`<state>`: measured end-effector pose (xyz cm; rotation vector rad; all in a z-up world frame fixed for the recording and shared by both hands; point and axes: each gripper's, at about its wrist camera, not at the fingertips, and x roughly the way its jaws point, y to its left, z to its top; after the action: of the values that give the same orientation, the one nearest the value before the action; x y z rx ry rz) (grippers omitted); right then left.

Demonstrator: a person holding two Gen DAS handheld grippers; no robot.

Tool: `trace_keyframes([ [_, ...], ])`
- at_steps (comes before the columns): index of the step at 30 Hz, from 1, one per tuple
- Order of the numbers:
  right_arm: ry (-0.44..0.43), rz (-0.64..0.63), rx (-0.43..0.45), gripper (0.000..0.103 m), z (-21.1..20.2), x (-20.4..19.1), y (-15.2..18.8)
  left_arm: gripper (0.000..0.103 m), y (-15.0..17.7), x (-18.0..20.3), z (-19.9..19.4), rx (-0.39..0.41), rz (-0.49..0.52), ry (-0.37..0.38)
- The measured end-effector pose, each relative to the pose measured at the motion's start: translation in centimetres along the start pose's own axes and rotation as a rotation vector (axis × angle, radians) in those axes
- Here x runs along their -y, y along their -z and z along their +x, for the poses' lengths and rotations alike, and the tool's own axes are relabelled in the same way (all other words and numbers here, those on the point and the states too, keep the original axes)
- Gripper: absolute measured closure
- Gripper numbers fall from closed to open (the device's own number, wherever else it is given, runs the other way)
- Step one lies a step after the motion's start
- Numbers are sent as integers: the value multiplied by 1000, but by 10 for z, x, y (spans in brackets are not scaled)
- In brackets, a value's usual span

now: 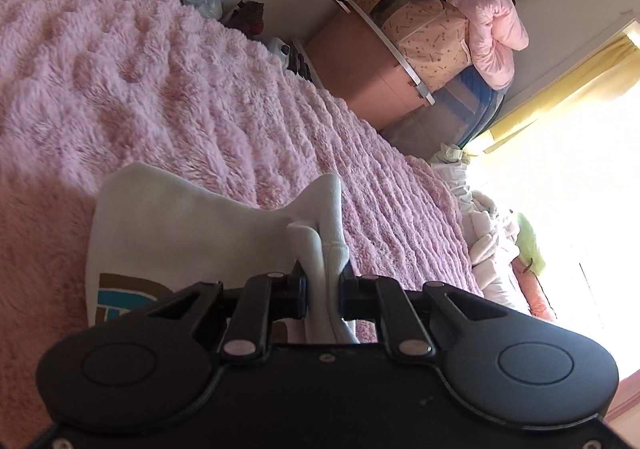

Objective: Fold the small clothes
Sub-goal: 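Fold the held sweatshirt over with both tools and open them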

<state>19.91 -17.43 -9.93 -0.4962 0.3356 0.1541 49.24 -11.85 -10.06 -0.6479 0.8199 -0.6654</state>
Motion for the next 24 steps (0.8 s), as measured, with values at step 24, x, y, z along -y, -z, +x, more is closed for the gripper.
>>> trace_keyframes([
  [24, 23, 479, -178, 99, 26, 101, 124, 92, 74, 51, 165, -145, 114, -167],
])
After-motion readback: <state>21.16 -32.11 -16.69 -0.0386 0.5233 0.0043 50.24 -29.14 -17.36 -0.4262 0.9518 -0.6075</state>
